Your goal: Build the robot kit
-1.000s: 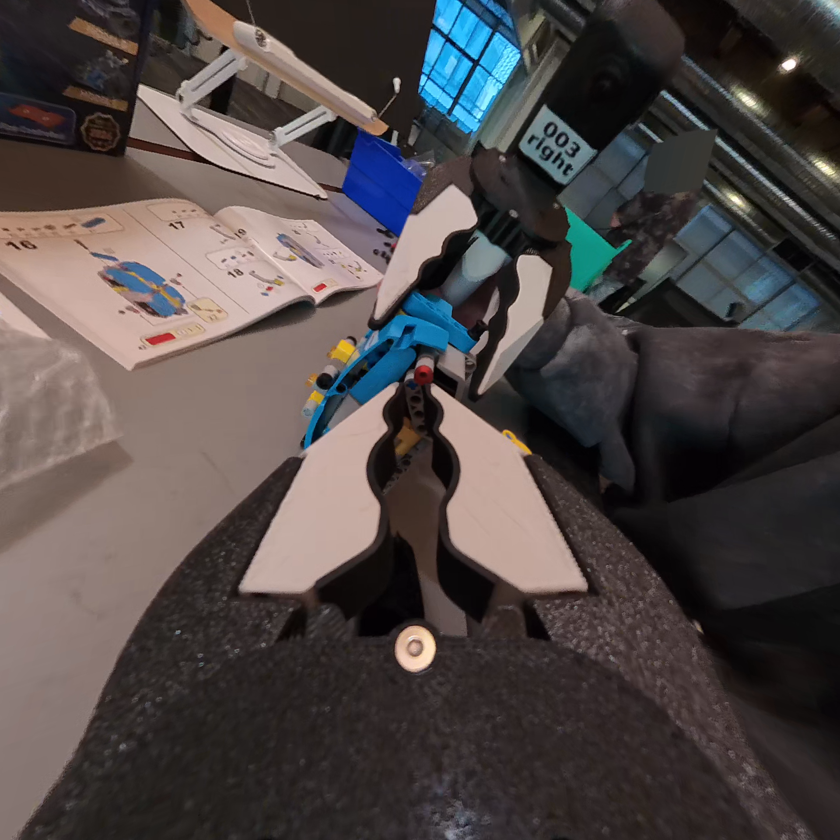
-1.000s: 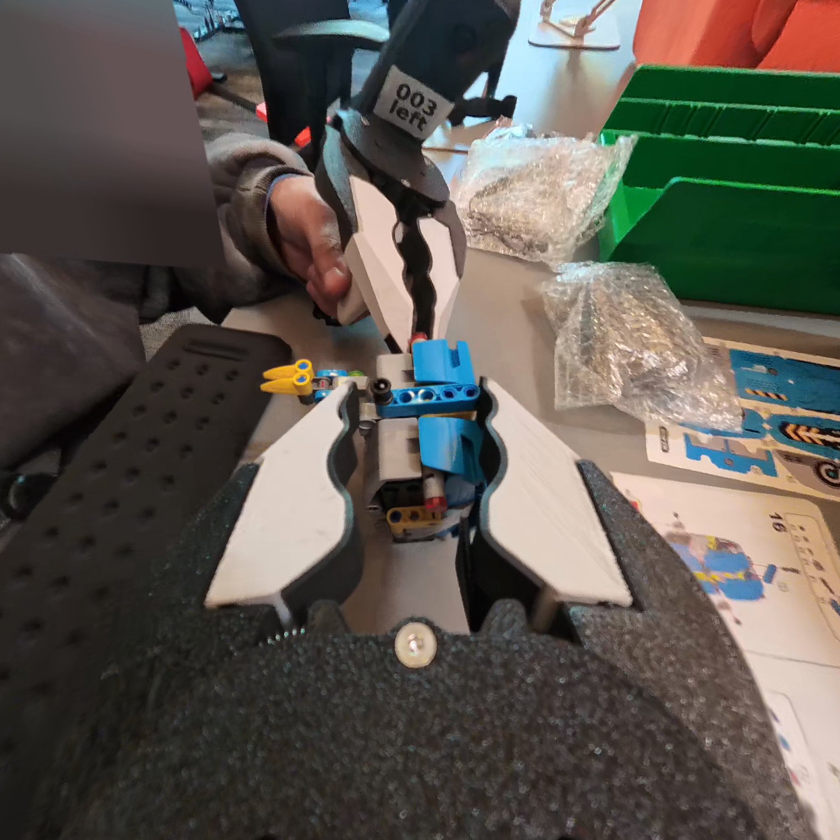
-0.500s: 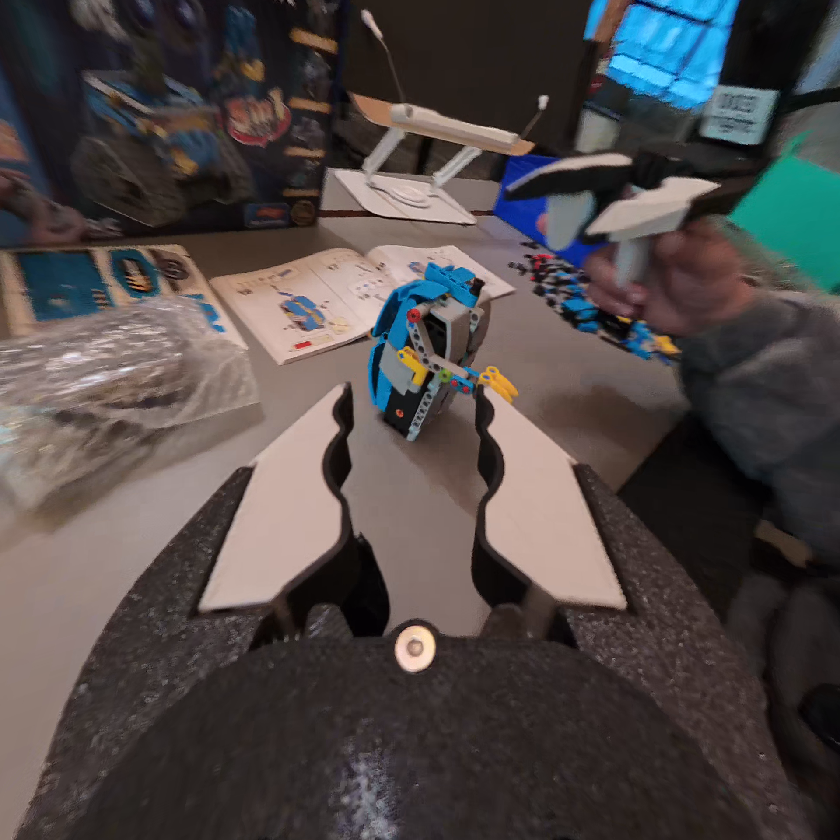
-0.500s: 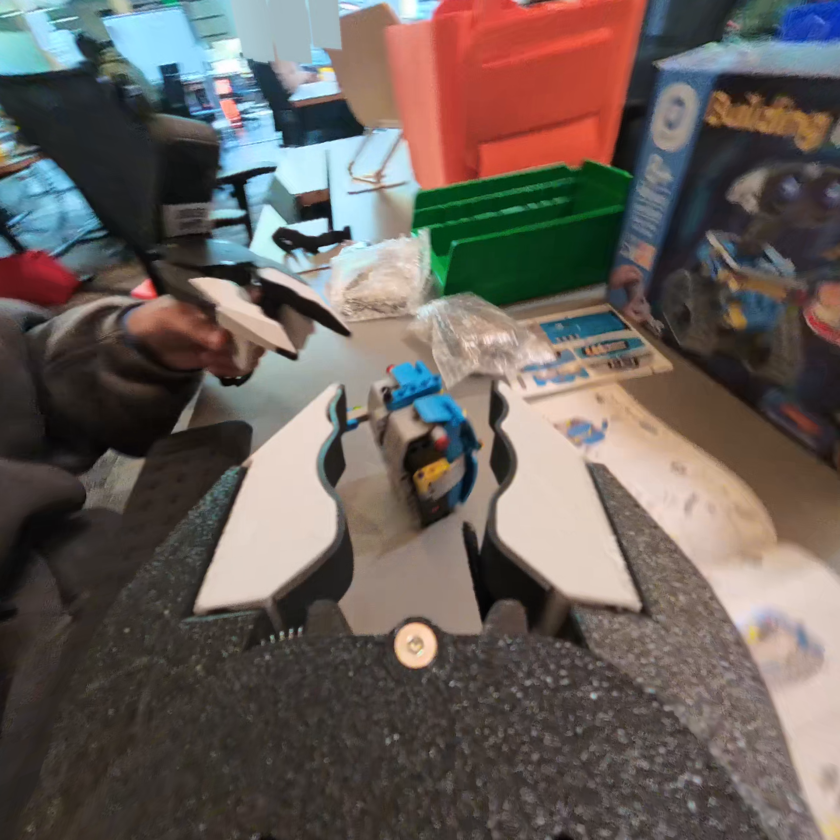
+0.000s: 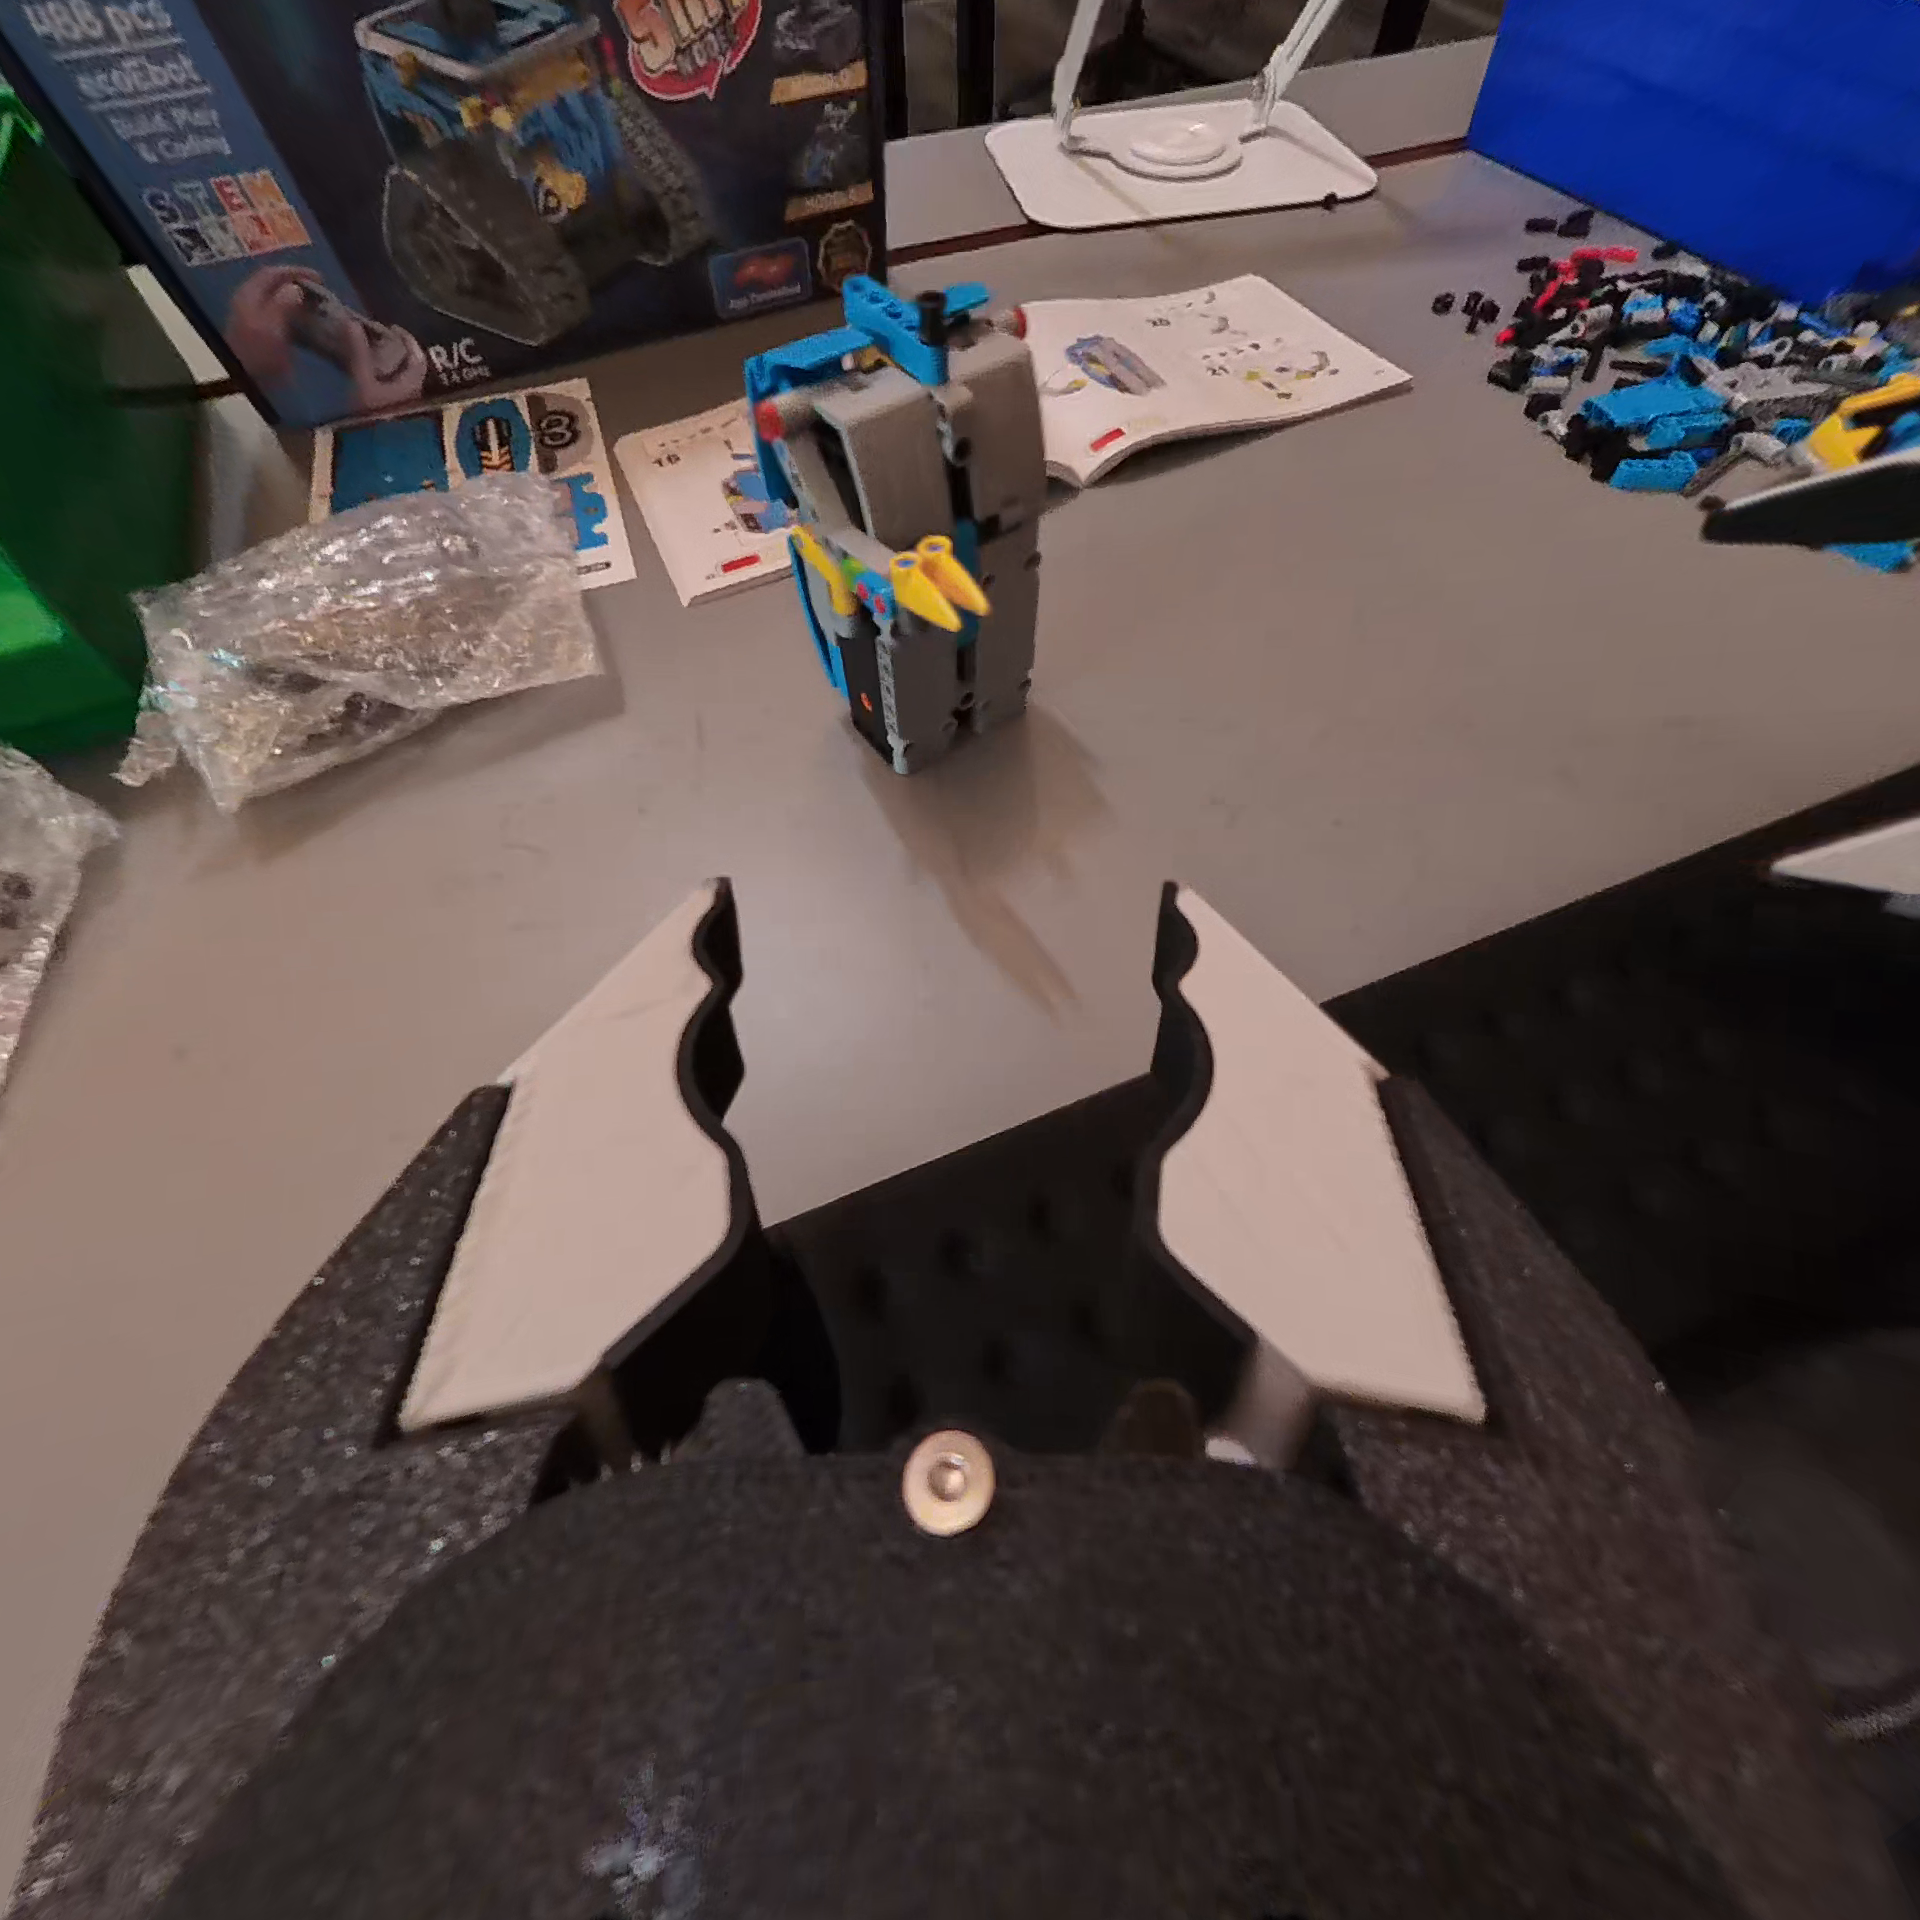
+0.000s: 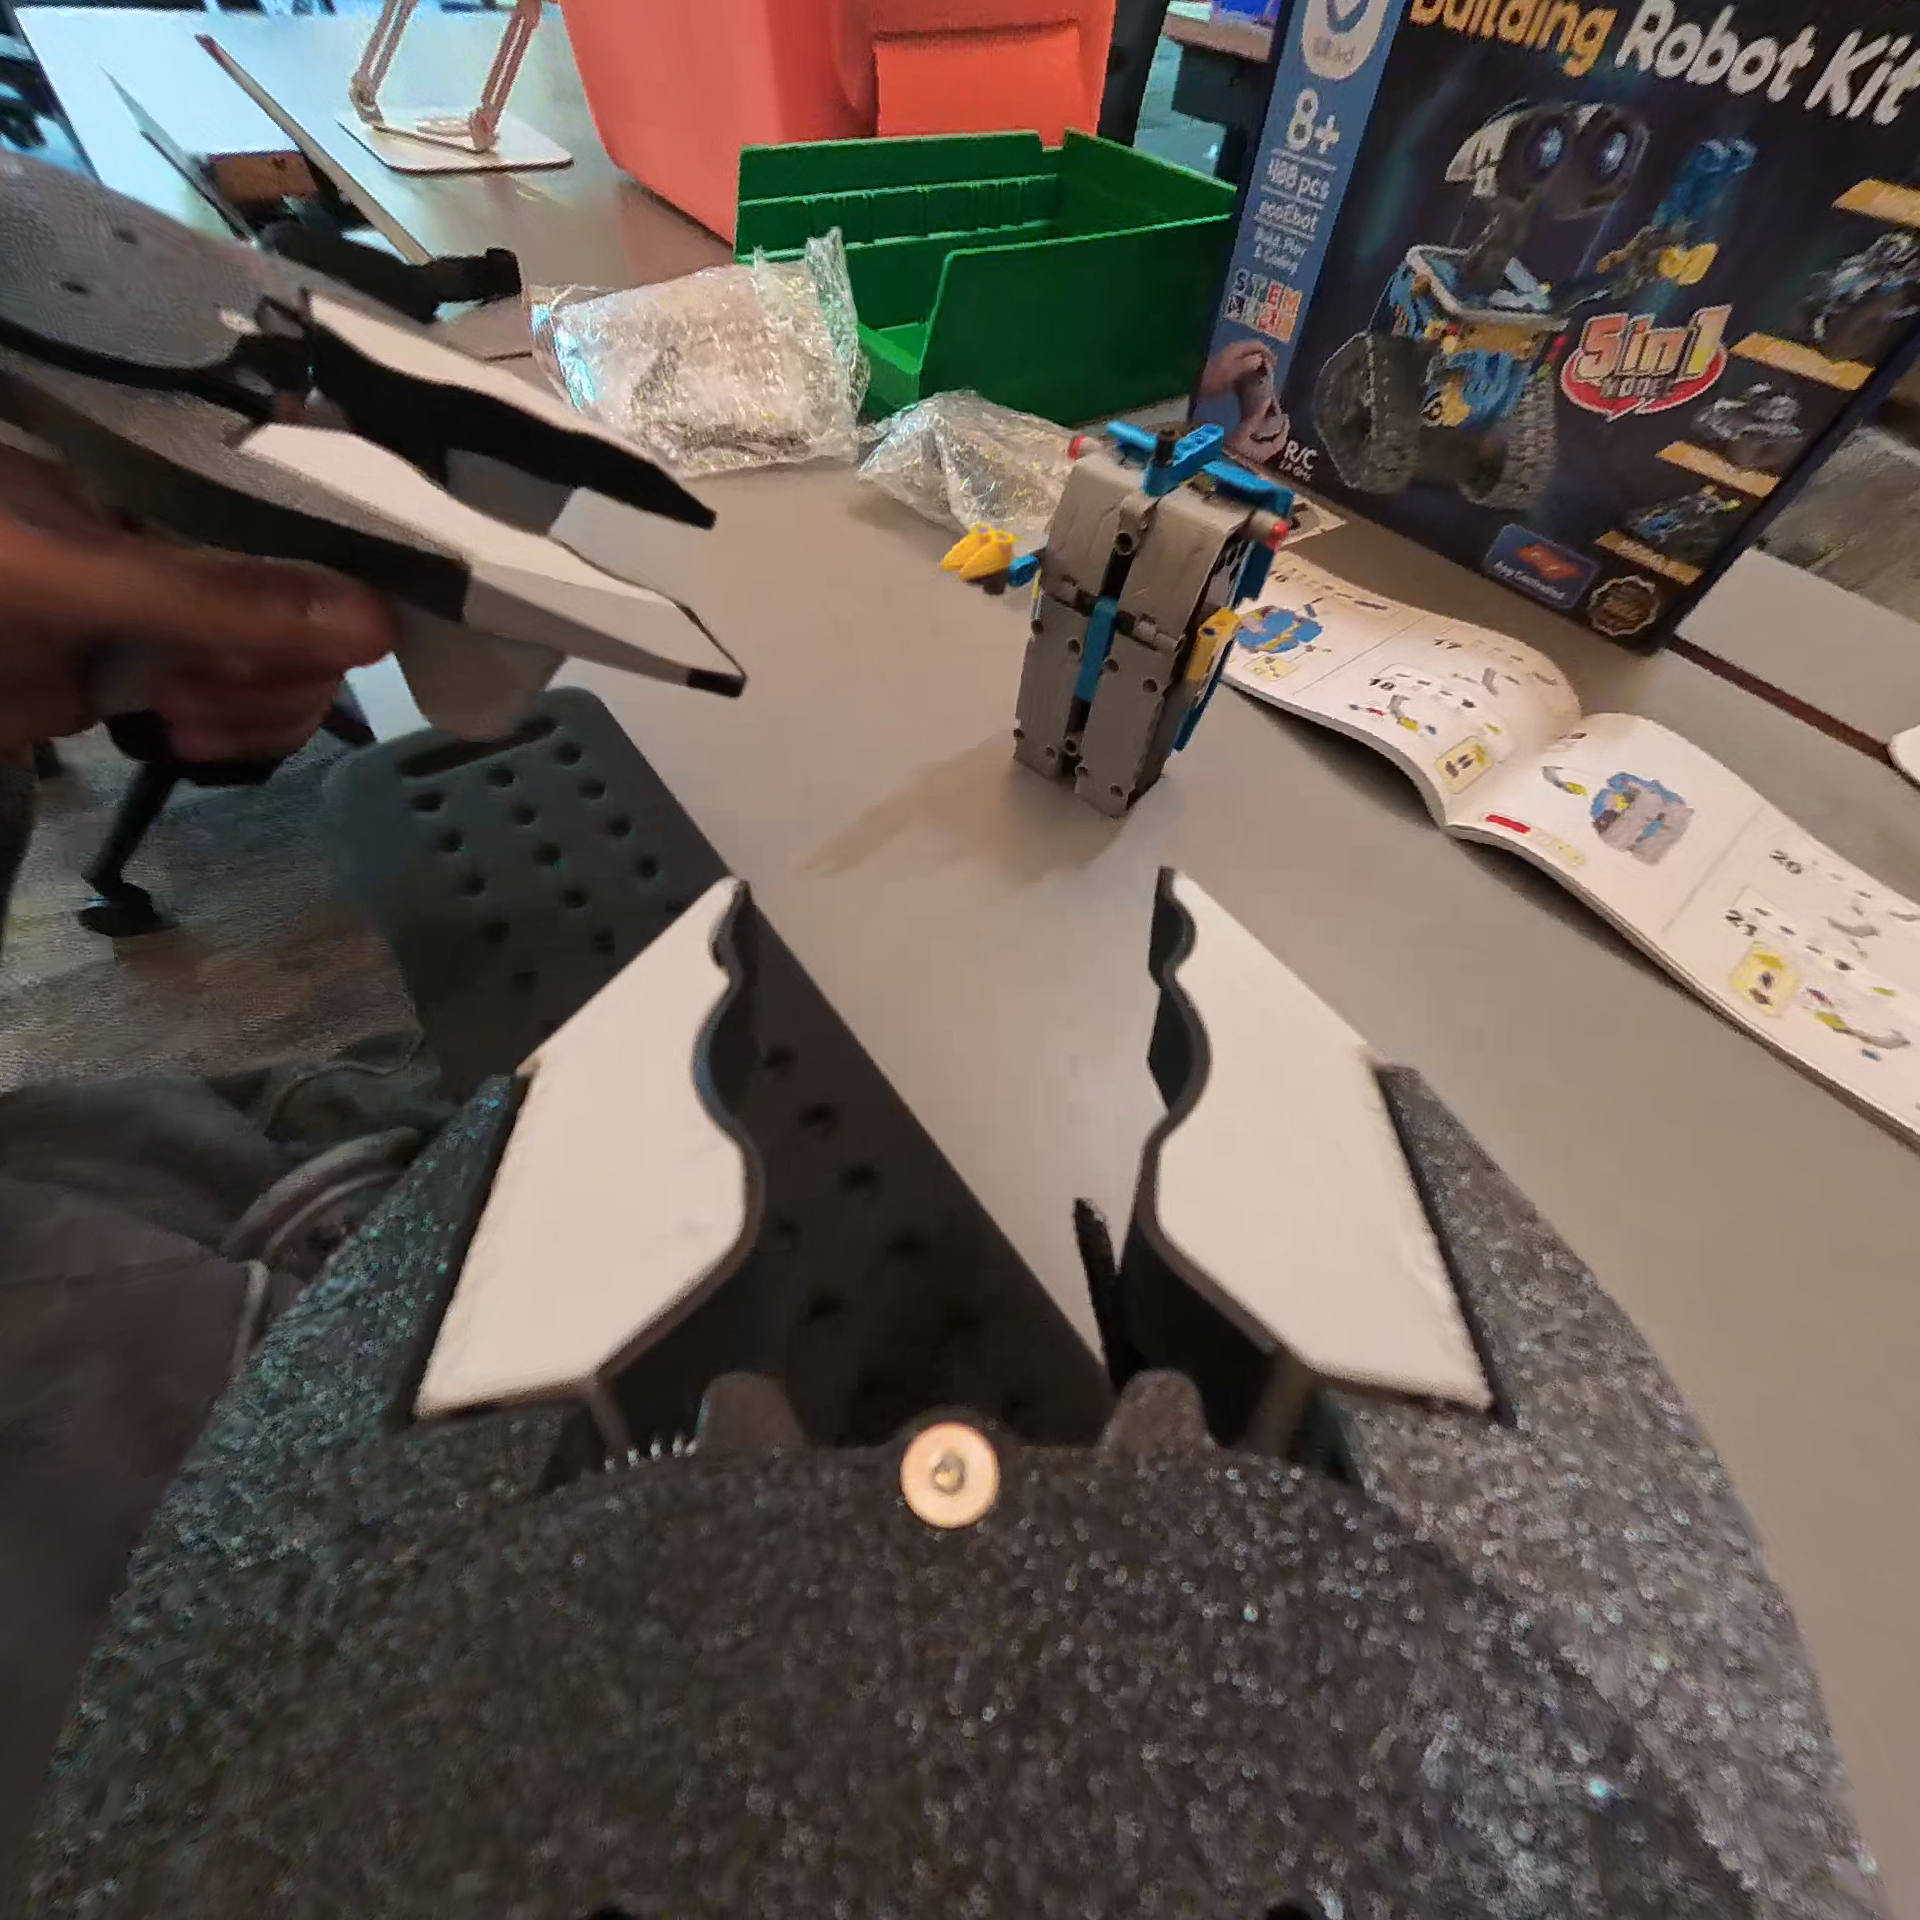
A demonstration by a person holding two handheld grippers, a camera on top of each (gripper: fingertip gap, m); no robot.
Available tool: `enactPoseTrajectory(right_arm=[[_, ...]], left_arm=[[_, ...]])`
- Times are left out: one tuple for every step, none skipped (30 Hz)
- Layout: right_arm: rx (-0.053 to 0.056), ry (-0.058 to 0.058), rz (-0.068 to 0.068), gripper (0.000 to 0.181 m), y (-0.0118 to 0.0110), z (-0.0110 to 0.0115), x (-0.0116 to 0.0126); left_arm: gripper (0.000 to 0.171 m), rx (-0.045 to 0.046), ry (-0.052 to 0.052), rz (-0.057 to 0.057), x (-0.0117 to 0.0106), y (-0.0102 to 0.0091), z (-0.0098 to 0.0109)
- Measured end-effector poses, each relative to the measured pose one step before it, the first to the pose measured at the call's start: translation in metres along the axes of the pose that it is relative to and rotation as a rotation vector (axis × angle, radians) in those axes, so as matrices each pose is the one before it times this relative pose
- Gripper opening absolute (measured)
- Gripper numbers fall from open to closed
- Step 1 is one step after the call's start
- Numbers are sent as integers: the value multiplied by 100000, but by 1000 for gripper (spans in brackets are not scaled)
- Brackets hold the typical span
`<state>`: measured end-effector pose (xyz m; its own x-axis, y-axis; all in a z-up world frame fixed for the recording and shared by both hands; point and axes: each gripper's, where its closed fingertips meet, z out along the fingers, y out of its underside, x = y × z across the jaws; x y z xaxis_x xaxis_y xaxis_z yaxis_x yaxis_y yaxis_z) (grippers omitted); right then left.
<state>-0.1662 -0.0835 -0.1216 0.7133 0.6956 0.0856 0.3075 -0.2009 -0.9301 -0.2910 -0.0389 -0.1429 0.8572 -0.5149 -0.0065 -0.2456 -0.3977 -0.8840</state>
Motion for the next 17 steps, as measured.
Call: enactPoseTrajectory(right_arm=[[-694,775,-978,76,284,-445,-253],[-158,-177,324,77,196,-380,-278],[272,-337,853,77,67,-353,-296],[702,-157,485,79,-115,-365,-355],[1241,-793,-539,79,-359,-374,-651],[1360,-576,-1743,79,-518,-357,-835],[1712,-565,-2712,79,-671,-351,-1026],[2374,-1679,-2924,78,-922,-350,-1422],[3164,-2917,-3178,77,-1203,-360,-1868],[4005,-3689,-4152,71,-1459,-361,-2263],[3743,-4212,-5719,61,-1519,-284,-2556],[2854,-3028,-7104,35,-1454,-202,-2454],[1794,231,-7756,12,-1292,-67,-1897],[2125,2105,-7710,0,-1277,-74,-1409],[2889,3937,-5740,0,-1242,-103,-802],[959,1716,-4212,0,-715,86,-803],[-3063,963,-3761,0,135,362,-665]], left_arm=[[80,681,-471,1683,353,-54,-106],[80,807,-176,1070,347,-129,-133],[80,866,-306,1103,297,-190,-146],[80,993,-661,1194,240,-231,-172],[80,1061,-901,1342,217,-250,-193],[82,1115,-1066,1759,233,-211,-159],[84,754,-1516,2090,210,-146,-73],[87,71,-2300,2464,119,-50,16],[91,-159,-3143,2966,28,-16,111],[95,-274,-4118,3382,-87,-9,192],[96,-525,-5462,4100,-298,37,250],[96,-639,-6409,4911,-425,54,212],[96,-618,-6418,5390,-390,50,137],[94,-269,-5831,5349,-282,0,17],[90,253,-4747,4571,-178,-45,-122],[87,549,-3192,3388,-72,-84,-265],[86,531,-1489,2001,38,-104,-381]])
